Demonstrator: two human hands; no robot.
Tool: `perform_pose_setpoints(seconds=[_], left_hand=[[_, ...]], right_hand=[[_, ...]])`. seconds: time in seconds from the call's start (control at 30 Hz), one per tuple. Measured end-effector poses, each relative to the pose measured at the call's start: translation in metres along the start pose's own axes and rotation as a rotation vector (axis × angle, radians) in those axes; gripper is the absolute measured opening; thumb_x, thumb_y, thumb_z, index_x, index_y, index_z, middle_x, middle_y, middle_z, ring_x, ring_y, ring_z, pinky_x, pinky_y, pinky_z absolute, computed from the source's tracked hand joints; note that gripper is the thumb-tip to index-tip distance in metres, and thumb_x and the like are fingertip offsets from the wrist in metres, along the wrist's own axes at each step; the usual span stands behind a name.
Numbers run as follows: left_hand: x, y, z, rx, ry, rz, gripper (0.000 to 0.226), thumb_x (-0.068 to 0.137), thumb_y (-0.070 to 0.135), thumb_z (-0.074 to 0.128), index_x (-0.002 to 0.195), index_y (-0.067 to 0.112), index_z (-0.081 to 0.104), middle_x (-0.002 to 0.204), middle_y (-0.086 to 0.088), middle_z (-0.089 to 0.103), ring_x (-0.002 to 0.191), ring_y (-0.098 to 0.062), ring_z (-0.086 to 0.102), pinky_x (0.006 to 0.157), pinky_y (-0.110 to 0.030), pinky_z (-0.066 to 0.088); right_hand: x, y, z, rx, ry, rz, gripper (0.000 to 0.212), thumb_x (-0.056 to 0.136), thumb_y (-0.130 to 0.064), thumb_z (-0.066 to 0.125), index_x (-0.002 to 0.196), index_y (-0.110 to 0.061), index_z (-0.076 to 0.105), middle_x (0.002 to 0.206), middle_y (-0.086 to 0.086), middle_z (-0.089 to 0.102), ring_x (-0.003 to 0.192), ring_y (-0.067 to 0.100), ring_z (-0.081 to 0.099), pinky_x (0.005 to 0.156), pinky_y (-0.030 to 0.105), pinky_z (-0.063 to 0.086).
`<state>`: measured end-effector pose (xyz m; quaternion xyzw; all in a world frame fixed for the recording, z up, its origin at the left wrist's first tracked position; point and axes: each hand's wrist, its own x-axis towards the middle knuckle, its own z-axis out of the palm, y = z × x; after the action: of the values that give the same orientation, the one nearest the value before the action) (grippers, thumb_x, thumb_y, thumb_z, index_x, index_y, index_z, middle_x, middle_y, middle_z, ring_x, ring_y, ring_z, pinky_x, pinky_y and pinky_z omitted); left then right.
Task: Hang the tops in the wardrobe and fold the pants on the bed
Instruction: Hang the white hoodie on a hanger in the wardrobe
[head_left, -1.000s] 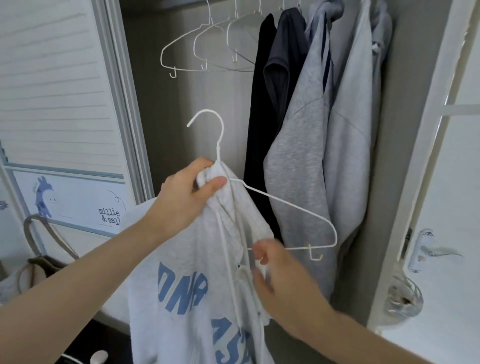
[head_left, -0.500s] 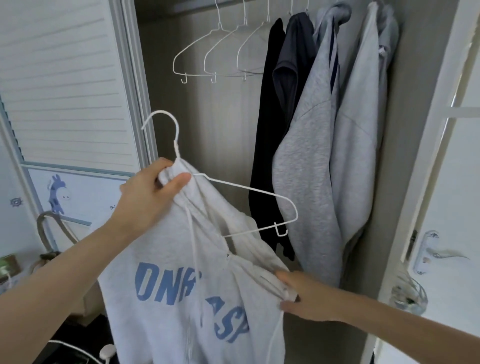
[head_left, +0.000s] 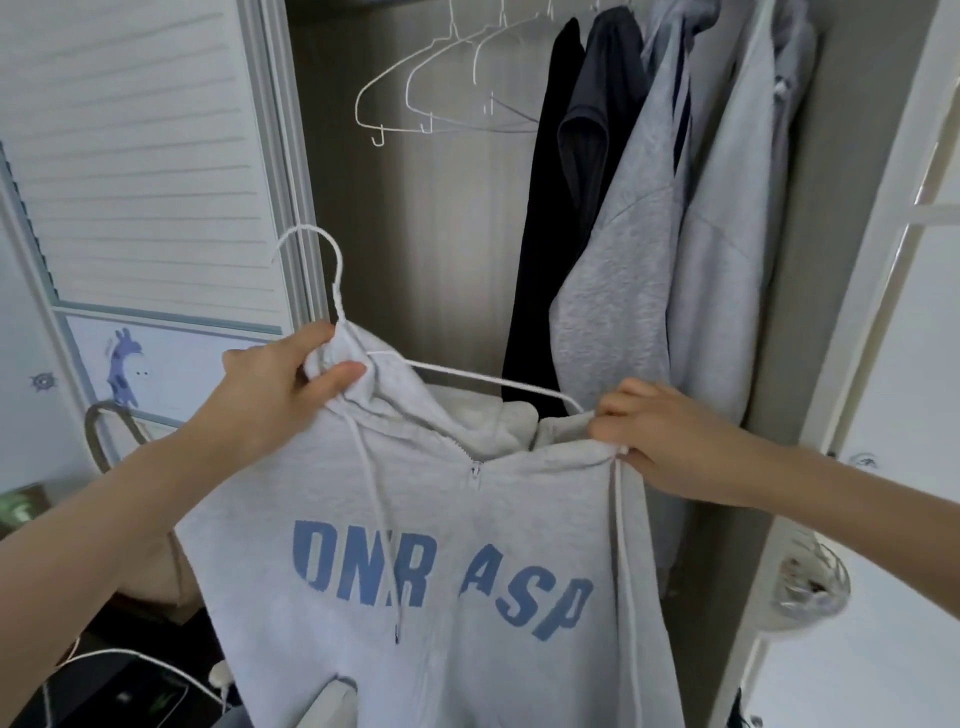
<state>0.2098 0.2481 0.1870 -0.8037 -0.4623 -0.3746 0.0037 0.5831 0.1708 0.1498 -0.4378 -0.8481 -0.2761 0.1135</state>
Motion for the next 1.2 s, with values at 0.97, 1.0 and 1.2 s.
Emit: perform_pose_setpoints(seconds=[0.97, 1.0, 1.2], left_hand=[[-0.016, 0.040, 0.045, -0.390, -0.091, 0.063, 0.022, 0.089, 0.050, 0.061, 0.094, 0.028, 0.060, 0.081, 0.001, 0.064, 0.076, -0.020, 0.059, 0.077, -0.033, 0.047], [-0.015, 0.044, 0.048, -0.392, -0.091, 0.058, 0.025, 0.088, 0.052, 0.061, 0.095, 0.029, 0.060, 0.081, 0.001, 0.063, 0.076, -0.021, 0.059, 0.078, -0.033, 0.047], [-0.012, 0.027, 0.037, -0.505, 0.070, -0.051, 0.023, 0.091, 0.045, 0.062, 0.095, 0.023, 0.064, 0.089, -0.007, 0.066, 0.084, -0.032, 0.061, 0.079, -0.051, 0.051]], right_hand=[[0.077, -0.035, -0.042, 1.066, -0.324, 0.827, 0.019, 0.094, -0.010, 0.050, 0.104, -0.001, 0.063, 0.095, 0.016, 0.065, 0.084, 0.023, 0.060, 0.081, 0.046, 0.053], [0.082, -0.042, -0.039, 1.011, -0.268, 0.783, 0.021, 0.094, -0.013, 0.050, 0.102, 0.002, 0.063, 0.093, 0.020, 0.066, 0.082, 0.021, 0.058, 0.075, 0.039, 0.050], [0.061, -0.036, -0.023, 0.631, -0.354, 0.826, 0.052, 0.101, -0.043, 0.034, 0.059, -0.013, 0.038, 0.058, 0.003, 0.043, 0.052, 0.013, 0.041, 0.050, 0.026, 0.032]])
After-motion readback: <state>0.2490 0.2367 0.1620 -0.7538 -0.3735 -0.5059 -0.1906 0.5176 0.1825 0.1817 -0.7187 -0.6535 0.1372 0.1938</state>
